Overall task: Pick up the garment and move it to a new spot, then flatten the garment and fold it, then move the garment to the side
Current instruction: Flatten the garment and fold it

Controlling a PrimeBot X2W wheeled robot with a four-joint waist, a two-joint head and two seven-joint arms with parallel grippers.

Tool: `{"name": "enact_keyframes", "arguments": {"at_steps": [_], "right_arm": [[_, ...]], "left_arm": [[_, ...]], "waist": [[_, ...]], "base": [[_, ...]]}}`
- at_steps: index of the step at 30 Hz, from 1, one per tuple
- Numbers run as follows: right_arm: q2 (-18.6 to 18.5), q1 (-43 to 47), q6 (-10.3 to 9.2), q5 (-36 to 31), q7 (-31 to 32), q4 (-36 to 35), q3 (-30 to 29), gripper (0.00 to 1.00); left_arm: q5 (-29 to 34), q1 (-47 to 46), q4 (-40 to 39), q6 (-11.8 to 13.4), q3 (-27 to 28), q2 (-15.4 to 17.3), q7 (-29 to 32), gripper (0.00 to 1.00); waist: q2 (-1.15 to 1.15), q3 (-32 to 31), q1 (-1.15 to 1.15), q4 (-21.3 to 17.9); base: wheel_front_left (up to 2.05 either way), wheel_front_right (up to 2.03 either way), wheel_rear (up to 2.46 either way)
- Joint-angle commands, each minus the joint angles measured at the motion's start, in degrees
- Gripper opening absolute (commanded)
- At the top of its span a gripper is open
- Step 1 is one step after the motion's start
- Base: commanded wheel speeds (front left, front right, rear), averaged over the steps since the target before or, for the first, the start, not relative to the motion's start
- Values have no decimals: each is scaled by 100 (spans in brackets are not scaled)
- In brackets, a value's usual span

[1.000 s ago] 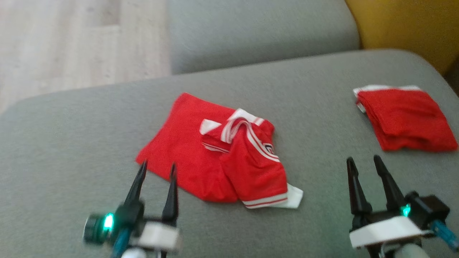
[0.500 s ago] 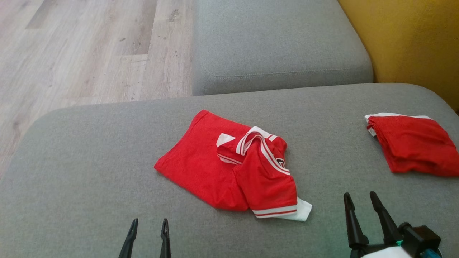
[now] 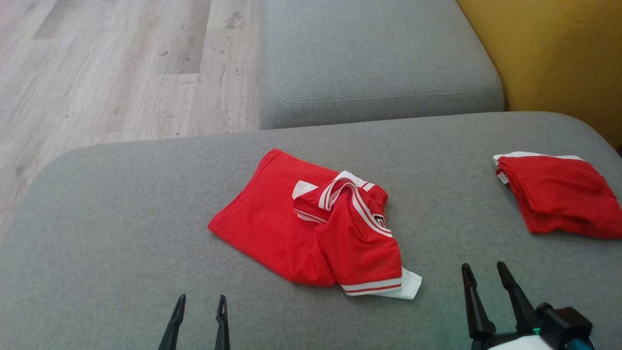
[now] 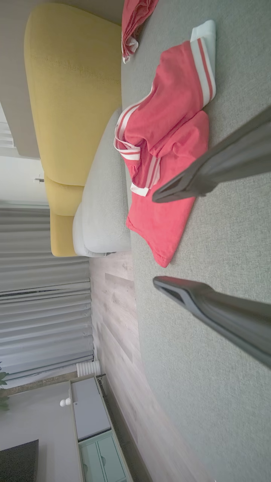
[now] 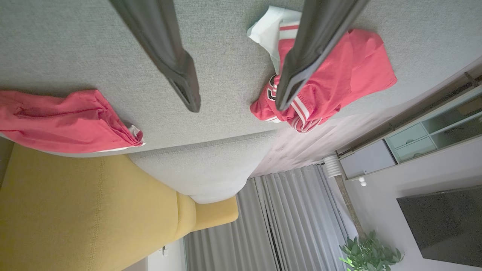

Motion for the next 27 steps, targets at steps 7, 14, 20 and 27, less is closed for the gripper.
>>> {"name": "enact_keyframes", "arguments": {"at_steps": [7,14,20,27], "right_arm": [[-9,-247,-5,-37,-62,-149,175,100],[-52,-344,-5,-33,-62,-194,237,100],[-116,-482,-5,-28,-62,-293,263,100],[-204,-712,-5,17,-62,-463,254,100]], "left_arm": [[128,-232,-129,-109,324,-141,-55,100],[235,-592,112,-289,202,-226,-55,100],[325,-1344,566,-554,-203,-308,-55,100],[514,-2775,1428,-1163,-1102,-375,358,100]], "waist": [[0,22,0,9],[0,222,0,-212],[0,524,0,-602],[0,1226,0,-1144]], "base": [[0,0,0],[0,0,0],[0,0,0],[0,0,0]]}}
